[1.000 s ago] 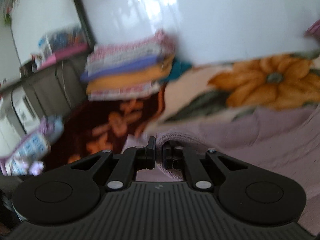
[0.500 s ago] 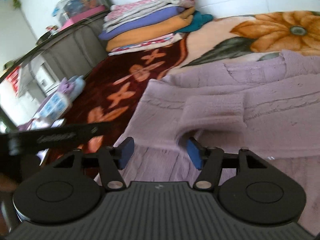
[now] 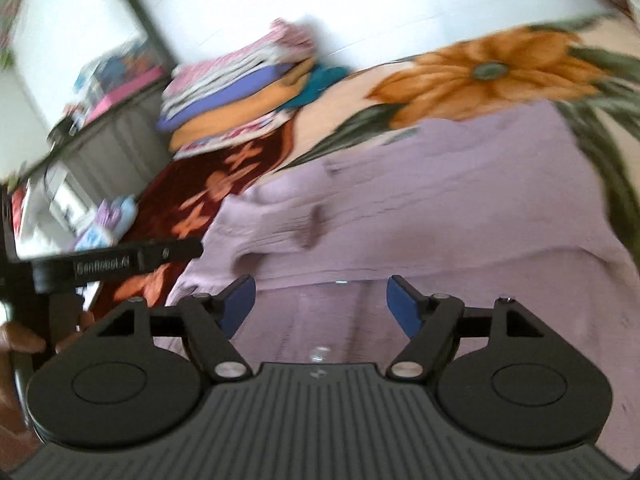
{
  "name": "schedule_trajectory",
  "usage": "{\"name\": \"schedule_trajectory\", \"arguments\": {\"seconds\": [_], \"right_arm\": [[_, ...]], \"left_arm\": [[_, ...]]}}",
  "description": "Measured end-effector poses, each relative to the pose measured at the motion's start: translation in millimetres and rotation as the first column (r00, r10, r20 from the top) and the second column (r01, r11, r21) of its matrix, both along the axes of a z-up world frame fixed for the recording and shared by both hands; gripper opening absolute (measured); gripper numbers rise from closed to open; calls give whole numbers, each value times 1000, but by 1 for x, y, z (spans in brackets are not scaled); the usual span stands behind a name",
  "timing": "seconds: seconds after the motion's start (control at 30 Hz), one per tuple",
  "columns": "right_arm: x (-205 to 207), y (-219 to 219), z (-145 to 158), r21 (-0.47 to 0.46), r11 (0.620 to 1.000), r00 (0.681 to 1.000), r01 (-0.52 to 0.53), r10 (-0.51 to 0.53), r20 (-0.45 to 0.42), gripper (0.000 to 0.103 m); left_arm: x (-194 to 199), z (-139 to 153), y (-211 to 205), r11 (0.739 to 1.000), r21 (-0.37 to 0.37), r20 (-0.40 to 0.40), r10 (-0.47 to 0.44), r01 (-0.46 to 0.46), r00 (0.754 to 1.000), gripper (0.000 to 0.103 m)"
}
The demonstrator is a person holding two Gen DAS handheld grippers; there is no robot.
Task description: Fold small clothes
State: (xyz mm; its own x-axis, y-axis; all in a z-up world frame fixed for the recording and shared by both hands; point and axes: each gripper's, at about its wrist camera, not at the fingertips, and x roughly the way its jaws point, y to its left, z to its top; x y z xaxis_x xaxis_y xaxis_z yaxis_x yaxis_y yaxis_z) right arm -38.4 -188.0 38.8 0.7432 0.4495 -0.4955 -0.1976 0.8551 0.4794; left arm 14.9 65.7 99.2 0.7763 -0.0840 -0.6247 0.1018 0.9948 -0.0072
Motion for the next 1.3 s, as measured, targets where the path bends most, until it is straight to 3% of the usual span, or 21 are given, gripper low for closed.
{"name": "schedule_trajectory", "arguments": {"seconds": [0.17,0.4,0.57,0.63,0.67,0.7,0.83,0.97,1.0,1.07,1.3], "right_arm": [[-5,-32,-18,39,995,995,93,-91,-45,79],[-3,-41,-39,36,989,986,145,-141,-92,79],[-6,-42,-45,33,989,987,141,-138,-81,79],[-7,-40,-45,29,990,987,141,-139,-78,79],[-7,-39,-45,26,990,988,140,-138,-76,79],[-8,-39,-45,23,990,988,139,-137,-74,79],[-8,-37,-45,18,990,988,138,-136,-68,79],[-9,-36,-46,16,990,988,138,-136,-67,79],[-9,-36,-46,15,990,989,137,-135,-67,79],[-9,-35,-45,13,991,989,136,-135,-67,79],[-5,-35,-24,-29,995,992,97,-99,-78,79]], "left_arm": [[9,-12,-29,997,47,-27,-65,66,998,77],[29,-44,-58,982,139,-95,-112,125,989,77],[38,-53,-69,975,163,-42,-147,152,988,73],[40,-52,-69,975,157,-15,-155,156,988,48],[42,-50,-68,977,150,-10,-151,151,989,18],[44,-48,-64,981,135,-8,-138,138,990,11],[44,-33,-33,999,51,48,-5,2,999,11],[42,-31,8,987,-44,59,156,-154,986,15],[43,-33,16,983,-65,40,176,-174,984,22],[45,-37,30,976,-97,3,197,-196,980,26],[36,-41,55,968,-131,-25,211,-212,977,24]]}}
